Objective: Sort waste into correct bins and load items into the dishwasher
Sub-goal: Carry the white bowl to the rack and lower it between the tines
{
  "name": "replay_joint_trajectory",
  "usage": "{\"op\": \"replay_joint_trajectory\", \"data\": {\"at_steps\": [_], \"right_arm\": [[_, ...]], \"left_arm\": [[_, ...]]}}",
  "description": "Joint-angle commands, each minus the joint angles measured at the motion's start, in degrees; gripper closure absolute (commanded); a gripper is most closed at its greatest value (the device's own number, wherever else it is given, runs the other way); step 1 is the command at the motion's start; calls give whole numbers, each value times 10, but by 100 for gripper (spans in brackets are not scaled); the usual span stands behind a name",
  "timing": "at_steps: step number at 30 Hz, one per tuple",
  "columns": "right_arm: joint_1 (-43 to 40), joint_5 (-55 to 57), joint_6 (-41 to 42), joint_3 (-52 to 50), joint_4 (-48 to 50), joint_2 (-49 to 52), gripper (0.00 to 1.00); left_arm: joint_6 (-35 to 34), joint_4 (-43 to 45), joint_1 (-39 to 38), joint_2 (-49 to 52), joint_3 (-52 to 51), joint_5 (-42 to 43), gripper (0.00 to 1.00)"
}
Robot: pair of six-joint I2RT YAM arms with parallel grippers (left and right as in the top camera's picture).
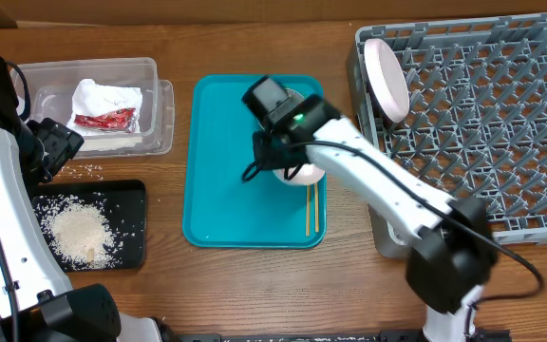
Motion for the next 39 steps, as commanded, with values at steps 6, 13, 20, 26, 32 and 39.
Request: {"op": "replay_joint_trajectory", "data": {"at_steps": [6, 13, 20, 26, 32, 39], "right_arm": [[-146, -16, -24, 67, -55, -154, 96], [-380, -177, -103, 59, -127, -178, 96], [-560, -461, -261, -29, -130, -178, 96], [-637, -650, -330, -138, -69, -174, 96], [-644, -741, -289, -228, 51, -159, 96], [-645, -742, -214, -255, 109, -91, 96]], "left_arm": [[11, 1, 1, 0, 0, -2, 0], [11, 1, 1, 0, 0, -2, 0], [11, 1, 1, 0, 0, -2, 0], [11, 1, 1, 0, 0, -2, 0], [11, 1, 1, 0, 0, -2, 0], [11, 1, 1, 0, 0, -2, 0]]}}
